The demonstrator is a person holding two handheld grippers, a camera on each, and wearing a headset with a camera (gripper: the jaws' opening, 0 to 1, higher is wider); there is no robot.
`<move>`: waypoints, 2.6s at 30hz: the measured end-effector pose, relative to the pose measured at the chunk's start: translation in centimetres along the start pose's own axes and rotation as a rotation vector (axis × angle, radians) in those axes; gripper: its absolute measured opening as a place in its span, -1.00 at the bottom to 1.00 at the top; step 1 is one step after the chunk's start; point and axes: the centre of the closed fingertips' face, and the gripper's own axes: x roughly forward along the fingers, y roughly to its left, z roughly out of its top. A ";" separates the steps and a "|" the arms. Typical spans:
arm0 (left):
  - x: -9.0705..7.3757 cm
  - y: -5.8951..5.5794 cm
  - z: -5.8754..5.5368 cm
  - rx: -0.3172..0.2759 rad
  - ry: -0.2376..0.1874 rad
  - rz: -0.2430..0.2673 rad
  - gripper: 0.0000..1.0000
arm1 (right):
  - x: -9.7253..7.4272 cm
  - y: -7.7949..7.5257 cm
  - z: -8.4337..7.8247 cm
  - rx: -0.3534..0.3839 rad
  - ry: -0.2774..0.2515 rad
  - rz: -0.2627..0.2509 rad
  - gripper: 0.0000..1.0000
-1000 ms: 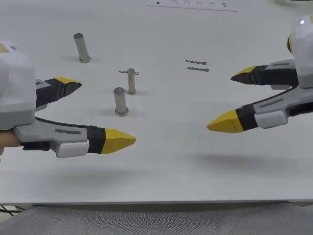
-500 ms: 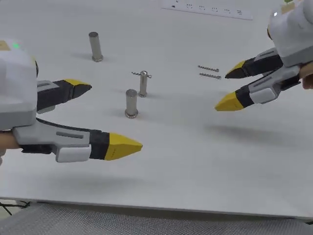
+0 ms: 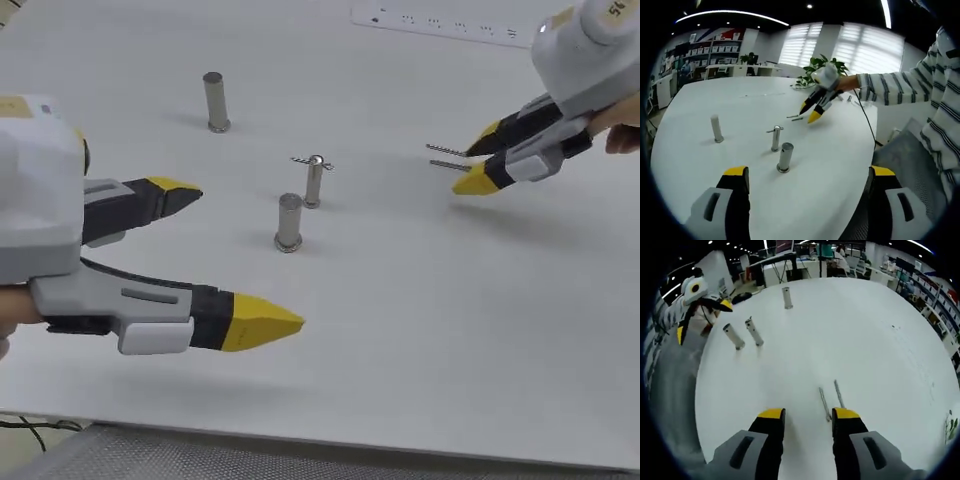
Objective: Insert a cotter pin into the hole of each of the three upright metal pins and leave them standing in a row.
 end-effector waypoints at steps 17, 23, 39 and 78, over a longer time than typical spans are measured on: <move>0.2 0.1 -0.5 -0.027 0.017 0.032 0.82 | 0.8 0.2 1.4 -0.080 0.025 -0.020 -0.58; 0.3 -0.1 -0.7 -0.028 0.025 0.033 0.82 | 1.0 0.0 0.2 -0.064 0.089 -0.030 -0.58; 0.2 0.6 -1.5 -0.044 0.038 0.041 0.78 | 0.7 1.1 0.5 -0.058 0.128 -0.040 -0.90; 0.5 0.4 -0.1 0.033 0.045 0.051 0.60 | -3.8 0.9 2.1 -0.174 -0.084 -0.283 -0.95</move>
